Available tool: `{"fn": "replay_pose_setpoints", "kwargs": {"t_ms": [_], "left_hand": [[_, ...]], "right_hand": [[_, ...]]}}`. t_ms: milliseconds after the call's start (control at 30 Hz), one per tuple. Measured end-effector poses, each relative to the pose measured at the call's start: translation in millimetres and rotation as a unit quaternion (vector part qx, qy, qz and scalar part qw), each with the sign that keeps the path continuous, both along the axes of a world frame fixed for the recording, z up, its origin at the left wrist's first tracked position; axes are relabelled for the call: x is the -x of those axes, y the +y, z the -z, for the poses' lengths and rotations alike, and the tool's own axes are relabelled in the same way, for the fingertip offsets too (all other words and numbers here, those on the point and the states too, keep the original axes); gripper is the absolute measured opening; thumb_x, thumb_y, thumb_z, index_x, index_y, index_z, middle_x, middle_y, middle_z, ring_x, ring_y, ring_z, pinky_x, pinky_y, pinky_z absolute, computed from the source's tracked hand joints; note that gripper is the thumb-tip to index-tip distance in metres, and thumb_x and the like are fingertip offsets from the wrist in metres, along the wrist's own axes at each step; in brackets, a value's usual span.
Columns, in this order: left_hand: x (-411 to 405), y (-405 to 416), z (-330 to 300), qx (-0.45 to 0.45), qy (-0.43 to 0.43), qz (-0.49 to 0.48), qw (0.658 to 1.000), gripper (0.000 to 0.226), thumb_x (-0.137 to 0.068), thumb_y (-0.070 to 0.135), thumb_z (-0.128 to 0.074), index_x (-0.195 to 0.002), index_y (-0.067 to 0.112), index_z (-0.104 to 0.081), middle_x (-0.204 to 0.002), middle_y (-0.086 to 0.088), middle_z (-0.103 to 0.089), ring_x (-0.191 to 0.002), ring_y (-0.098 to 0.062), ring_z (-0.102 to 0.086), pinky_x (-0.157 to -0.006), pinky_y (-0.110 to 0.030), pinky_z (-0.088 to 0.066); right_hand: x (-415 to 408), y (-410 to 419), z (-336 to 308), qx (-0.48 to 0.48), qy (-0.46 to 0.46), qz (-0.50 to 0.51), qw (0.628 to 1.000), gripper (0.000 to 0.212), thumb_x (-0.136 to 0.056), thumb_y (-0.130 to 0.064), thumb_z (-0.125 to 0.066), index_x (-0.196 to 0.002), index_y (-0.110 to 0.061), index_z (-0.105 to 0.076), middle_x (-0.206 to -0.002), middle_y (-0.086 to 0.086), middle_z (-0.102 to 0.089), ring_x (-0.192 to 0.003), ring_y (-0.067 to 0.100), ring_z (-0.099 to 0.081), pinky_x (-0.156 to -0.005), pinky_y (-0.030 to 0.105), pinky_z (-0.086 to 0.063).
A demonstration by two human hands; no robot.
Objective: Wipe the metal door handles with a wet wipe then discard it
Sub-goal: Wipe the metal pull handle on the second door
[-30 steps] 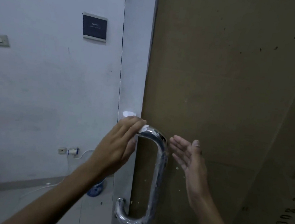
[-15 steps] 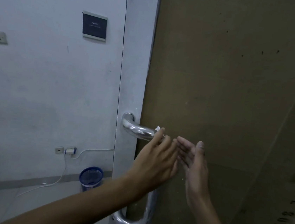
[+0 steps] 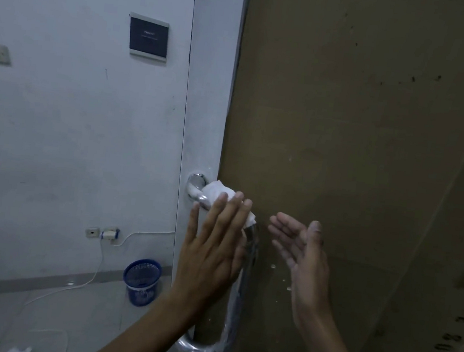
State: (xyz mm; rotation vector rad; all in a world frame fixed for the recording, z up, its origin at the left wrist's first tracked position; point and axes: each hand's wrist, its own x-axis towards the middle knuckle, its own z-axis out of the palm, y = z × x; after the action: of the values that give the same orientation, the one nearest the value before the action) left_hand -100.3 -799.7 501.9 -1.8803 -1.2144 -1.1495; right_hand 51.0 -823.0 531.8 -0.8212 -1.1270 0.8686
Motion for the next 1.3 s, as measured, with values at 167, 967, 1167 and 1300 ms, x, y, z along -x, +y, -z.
{"fn": "replay_pose_setpoints", "kwargs": {"t_ms": [167, 967, 1167, 1300], "left_hand": [[-25, -9, 24, 0.040, -0.085, 0.049, 0.994, 0.064, -0.095, 0.024, -0.030, -0.154, 0.009, -0.008, -0.163, -0.009, -0.003, -0.150, -0.028, -0.007, -0.121, -0.044, -0.008], [-11, -37, -27, 0.330, -0.666, 0.560, 0.366, 0.057, -0.092, 0.033, -0.025, -0.133, 0.002, -0.050, -0.137, -0.016, -0.055, -0.130, -0.026, -0.049, -0.113, -0.035, -0.030], [-5, -38, -10, 0.358, -0.653, 0.537, 0.396, 0.058, -0.096, 0.031, -0.020, -0.143, 0.006, -0.041, -0.139, -0.010, -0.055, -0.133, -0.020, -0.048, -0.118, -0.036, -0.022], [-4, -39, -6, 0.358, -0.638, 0.508, 0.455, 0.047, -0.101, 0.029, -0.025, -0.141, 0.012, -0.044, -0.135, -0.003, -0.060, -0.127, -0.015, -0.053, -0.106, -0.029, -0.039]], "right_hand": [[-1, -3, 0, 0.004, -0.006, -0.004, 1.000, 0.056, -0.102, -0.043, -0.018, -0.112, -0.016, -0.066, -0.110, -0.002, -0.073, -0.106, 0.008, -0.067, -0.092, 0.025, -0.051], [-7, -15, 3, 0.013, -0.012, -0.050, 0.999, 0.052, -0.099, -0.047, -0.025, -0.108, -0.020, -0.068, -0.105, -0.003, -0.075, -0.102, 0.011, -0.069, -0.087, 0.025, -0.051], [5, -7, 4, 0.003, -0.068, 0.018, 0.997, 0.024, -0.103, -0.017, -0.044, -0.113, -0.021, -0.064, -0.112, -0.012, -0.067, -0.110, 0.001, -0.061, -0.093, 0.022, -0.048], [5, 5, -4, 0.079, -0.113, -0.032, 0.990, 0.027, -0.106, -0.024, -0.035, -0.111, -0.026, -0.061, -0.114, -0.004, -0.067, -0.108, 0.007, -0.061, -0.092, 0.024, -0.046]]}}
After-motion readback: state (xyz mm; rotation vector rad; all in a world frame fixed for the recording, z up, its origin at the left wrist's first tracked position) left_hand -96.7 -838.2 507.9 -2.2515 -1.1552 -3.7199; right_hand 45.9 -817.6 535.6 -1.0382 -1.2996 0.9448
